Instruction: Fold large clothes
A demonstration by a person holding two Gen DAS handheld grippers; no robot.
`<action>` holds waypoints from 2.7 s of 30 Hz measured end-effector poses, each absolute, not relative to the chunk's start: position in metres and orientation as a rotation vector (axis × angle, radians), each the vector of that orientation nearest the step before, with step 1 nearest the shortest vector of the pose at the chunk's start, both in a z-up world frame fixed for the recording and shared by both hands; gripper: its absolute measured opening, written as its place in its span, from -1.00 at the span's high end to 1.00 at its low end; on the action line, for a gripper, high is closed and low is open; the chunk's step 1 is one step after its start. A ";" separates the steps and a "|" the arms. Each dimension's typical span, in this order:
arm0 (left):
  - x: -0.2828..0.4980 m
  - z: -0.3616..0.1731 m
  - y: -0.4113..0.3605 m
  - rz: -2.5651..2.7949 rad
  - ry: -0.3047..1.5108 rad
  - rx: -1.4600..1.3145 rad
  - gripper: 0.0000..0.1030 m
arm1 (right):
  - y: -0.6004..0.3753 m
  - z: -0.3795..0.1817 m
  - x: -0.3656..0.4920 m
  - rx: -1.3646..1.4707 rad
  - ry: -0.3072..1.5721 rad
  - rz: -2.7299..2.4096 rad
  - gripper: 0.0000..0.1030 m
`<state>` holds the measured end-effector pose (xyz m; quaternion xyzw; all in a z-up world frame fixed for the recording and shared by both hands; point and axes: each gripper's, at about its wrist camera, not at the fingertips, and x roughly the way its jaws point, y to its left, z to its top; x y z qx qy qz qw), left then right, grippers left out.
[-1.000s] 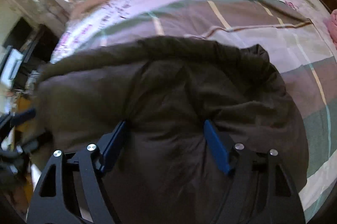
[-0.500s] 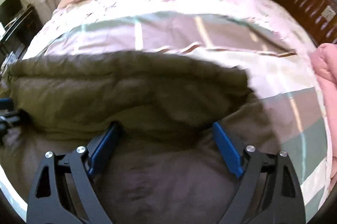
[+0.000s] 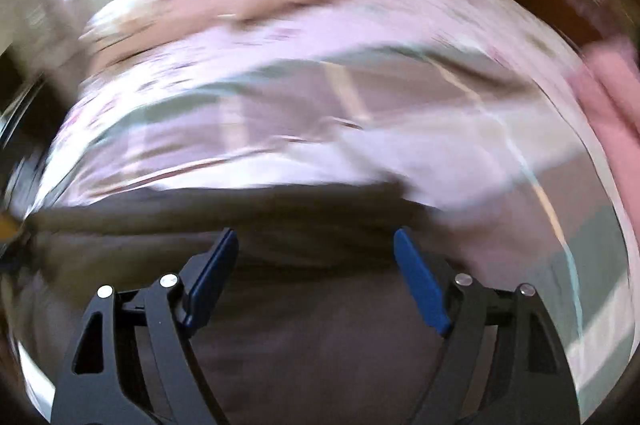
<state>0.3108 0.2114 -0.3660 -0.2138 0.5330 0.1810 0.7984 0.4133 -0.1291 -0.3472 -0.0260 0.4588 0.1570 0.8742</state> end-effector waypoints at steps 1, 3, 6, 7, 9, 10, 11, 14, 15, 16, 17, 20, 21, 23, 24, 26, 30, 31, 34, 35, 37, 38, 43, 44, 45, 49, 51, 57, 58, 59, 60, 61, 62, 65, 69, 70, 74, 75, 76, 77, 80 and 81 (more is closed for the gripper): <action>0.311 -0.370 0.215 0.407 1.165 -0.451 -0.91 | -0.116 -0.345 0.408 -0.075 0.943 0.356 -0.59; 0.310 -0.381 0.222 0.442 1.206 -0.420 -0.91 | -0.087 -0.344 0.399 -0.113 0.933 0.398 -0.59; 0.304 -0.394 0.228 0.467 1.233 -0.368 -0.93 | -0.066 -0.358 0.394 -0.112 0.971 0.420 -0.59; 0.301 -0.395 0.230 0.468 1.232 -0.367 -0.94 | -0.062 -0.364 0.393 -0.112 0.980 0.416 -0.59; 0.295 -0.399 0.231 0.458 1.229 -0.370 -0.96 | -0.057 -0.367 0.393 -0.110 0.984 0.406 -0.59; 0.295 -0.401 0.230 0.454 1.229 -0.368 -0.96 | -0.057 -0.370 0.393 -0.110 0.985 0.402 -0.59; 0.294 -0.403 0.230 0.451 1.230 -0.368 -0.96 | -0.058 -0.371 0.393 -0.108 0.986 0.399 -0.59; 0.297 -0.408 0.230 0.438 1.239 -0.361 -0.96 | -0.056 -0.376 0.396 -0.106 0.992 0.392 -0.59; 0.297 -0.409 0.230 0.436 1.241 -0.358 -0.96 | -0.056 -0.379 0.396 -0.107 0.992 0.390 -0.59; 0.299 -0.410 0.230 0.433 1.244 -0.356 -0.96 | -0.055 -0.379 0.397 -0.111 0.993 0.387 -0.59; 0.300 -0.412 0.231 0.430 1.246 -0.355 -0.96 | -0.054 -0.380 0.398 -0.114 0.993 0.385 -0.59; 0.302 -0.415 0.232 0.425 1.252 -0.355 -0.96 | -0.053 -0.385 0.399 -0.117 0.996 0.381 -0.61; 0.303 -0.415 0.232 0.422 1.253 -0.353 -0.96 | -0.052 -0.386 0.400 -0.118 0.996 0.379 -0.62; 0.304 -0.418 0.232 0.416 1.254 -0.348 -0.96 | -0.052 -0.388 0.400 -0.121 0.996 0.378 -0.64; 0.304 -0.419 0.233 0.414 1.252 -0.344 -0.96 | -0.053 -0.389 0.401 -0.125 0.996 0.377 -0.67; 0.302 -0.416 0.237 0.455 1.231 -0.323 -0.96 | -0.057 -0.392 0.404 -0.118 1.000 0.379 -0.70; 0.294 -0.415 0.260 0.576 1.213 -0.319 -0.96 | -0.100 -0.397 0.428 -0.039 1.016 0.249 -0.79; 0.291 -0.417 0.270 0.591 1.217 -0.342 -0.96 | -0.122 -0.401 0.436 0.005 1.030 0.174 -0.79; 0.281 -0.411 0.287 0.663 1.210 -0.329 -0.96 | -0.190 -0.411 0.450 0.138 1.080 -0.035 -0.81; 0.274 -0.403 0.292 0.704 1.192 -0.331 -0.96 | -0.202 -0.408 0.447 0.162 1.071 -0.062 -0.77; 0.257 -0.383 0.294 0.699 1.124 -0.387 -0.95 | -0.220 -0.383 0.424 0.205 0.997 -0.050 -0.74; 0.249 -0.372 0.290 0.672 1.089 -0.402 -0.95 | -0.218 -0.371 0.410 0.199 0.961 -0.013 -0.74; 0.232 -0.370 0.244 0.586 1.134 -0.236 -0.96 | -0.165 -0.350 0.335 0.008 0.928 0.162 -0.74; 0.231 -0.384 0.243 0.601 1.190 -0.215 -0.96 | -0.164 -0.357 0.331 -0.011 0.945 0.152 -0.74; 0.230 -0.393 0.246 0.618 1.230 -0.227 -0.96 | -0.172 -0.371 0.328 -0.013 0.988 0.085 -0.74; 0.201 -0.380 0.259 0.641 1.192 -0.473 -0.96 | -0.230 -0.375 0.303 0.320 1.056 -0.093 -0.74; 0.194 -0.364 0.237 0.615 1.199 -0.416 -0.96 | -0.216 -0.359 0.286 0.293 1.054 -0.070 -0.74; 0.169 -0.332 0.155 0.464 1.261 -0.313 -0.96 | -0.119 -0.319 0.224 0.108 1.114 0.183 -0.77; 0.166 -0.326 0.146 0.442 1.263 -0.307 -0.96 | -0.113 -0.311 0.218 0.073 1.108 0.198 -0.77; 0.161 -0.317 0.133 0.415 1.263 -0.296 -0.96 | -0.110 -0.305 0.216 0.046 1.100 0.200 -0.78; 0.155 -0.308 0.121 0.395 1.262 -0.290 -0.96 | -0.109 -0.294 0.213 0.009 1.088 0.192 -0.78; 0.152 -0.302 0.114 0.381 1.263 -0.290 -0.96 | -0.111 -0.287 0.207 -0.005 1.079 0.182 -0.78; 0.148 -0.293 0.105 0.360 1.267 -0.296 -0.96 | -0.114 -0.276 0.205 -0.022 1.071 0.173 -0.82; 0.135 -0.271 0.080 0.307 1.269 -0.326 -0.96 | -0.127 -0.245 0.206 -0.015 1.048 0.158 -0.84; 0.122 -0.234 0.054 0.261 1.244 -0.303 -0.96 | -0.133 -0.205 0.197 0.002 1.041 0.168 -0.87; 0.121 -0.226 0.051 0.260 1.235 -0.286 -0.96 | -0.133 -0.196 0.195 -0.004 1.044 0.164 -0.89; 0.110 -0.183 0.037 0.245 1.200 -0.243 -0.96 | -0.132 -0.168 0.179 -0.056 1.067 0.092 -0.93; 0.107 -0.173 0.034 0.242 1.196 -0.231 -0.96 | -0.131 -0.161 0.176 -0.072 1.074 0.080 -0.93; 0.106 -0.166 0.032 0.241 1.195 -0.222 -0.96 | -0.130 -0.153 0.172 -0.081 1.081 0.079 -0.93; 0.103 -0.158 0.031 0.240 1.192 -0.215 -0.96 | -0.129 -0.148 0.170 -0.079 1.084 0.086 -0.93; 0.097 -0.131 0.027 0.239 1.181 -0.197 -0.96 | -0.129 -0.122 0.158 -0.081 1.092 0.092 -0.93; 0.096 -0.121 0.025 0.249 1.182 -0.176 -0.96 | -0.129 -0.113 0.154 -0.080 1.094 0.089 -0.93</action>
